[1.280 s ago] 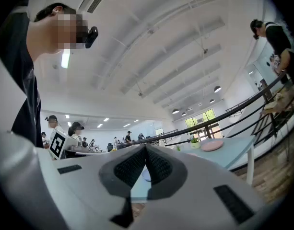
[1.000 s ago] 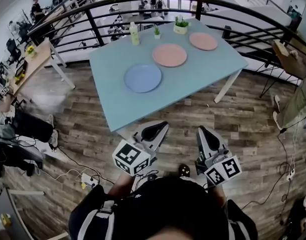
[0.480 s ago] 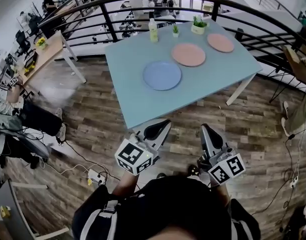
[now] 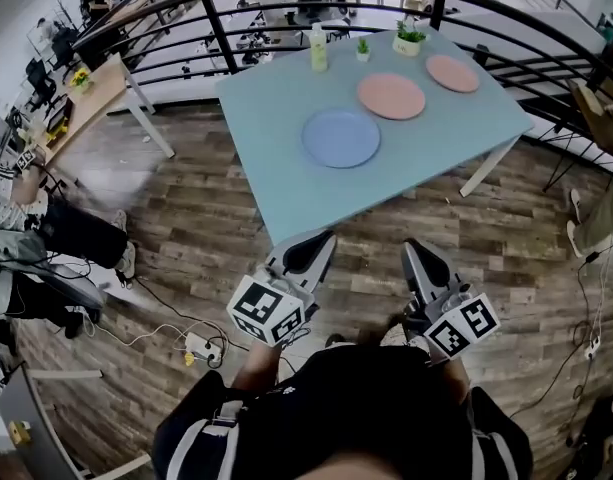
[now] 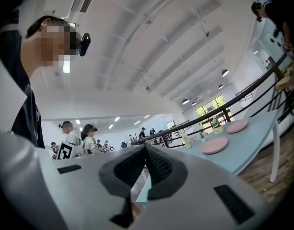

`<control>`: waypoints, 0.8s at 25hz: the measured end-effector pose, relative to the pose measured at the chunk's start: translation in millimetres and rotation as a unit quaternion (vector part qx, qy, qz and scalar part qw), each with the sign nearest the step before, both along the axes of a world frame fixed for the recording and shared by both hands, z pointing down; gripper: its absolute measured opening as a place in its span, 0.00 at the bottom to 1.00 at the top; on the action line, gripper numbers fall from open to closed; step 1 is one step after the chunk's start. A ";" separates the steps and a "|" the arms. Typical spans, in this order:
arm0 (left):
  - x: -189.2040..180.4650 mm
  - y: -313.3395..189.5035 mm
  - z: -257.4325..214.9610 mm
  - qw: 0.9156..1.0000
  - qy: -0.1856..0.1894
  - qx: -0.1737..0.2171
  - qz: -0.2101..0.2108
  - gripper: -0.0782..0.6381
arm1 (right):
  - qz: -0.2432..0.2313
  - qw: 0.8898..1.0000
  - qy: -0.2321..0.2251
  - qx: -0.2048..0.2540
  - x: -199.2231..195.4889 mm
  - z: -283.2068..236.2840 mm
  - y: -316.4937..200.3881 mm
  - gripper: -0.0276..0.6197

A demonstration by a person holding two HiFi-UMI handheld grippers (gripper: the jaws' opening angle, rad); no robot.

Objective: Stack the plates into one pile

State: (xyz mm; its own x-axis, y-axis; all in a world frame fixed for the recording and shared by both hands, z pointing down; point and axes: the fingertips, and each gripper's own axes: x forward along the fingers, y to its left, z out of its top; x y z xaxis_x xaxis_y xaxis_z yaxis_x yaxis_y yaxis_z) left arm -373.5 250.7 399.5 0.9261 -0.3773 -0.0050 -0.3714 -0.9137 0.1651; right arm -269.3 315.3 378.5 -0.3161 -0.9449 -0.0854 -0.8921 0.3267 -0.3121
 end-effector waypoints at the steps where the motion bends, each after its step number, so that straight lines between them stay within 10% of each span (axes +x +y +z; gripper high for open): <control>1: 0.6 -1.6 0.4 1.000 0.001 0.003 0.001 0.13 | 0.001 1.000 0.002 0.000 0.4 0.4 1.1 0.05; 7: -0.6 -5.2 4.4 1.000 -0.012 0.002 -0.014 0.13 | 0.030 0.999 0.010 -0.029 15.8 12.5 -7.8 0.04; 20: 53.7 -52.4 7.0 0.995 -0.034 -0.008 -0.090 0.13 | -0.100 0.993 0.016 -0.067 61.8 28.7 -70.0 0.04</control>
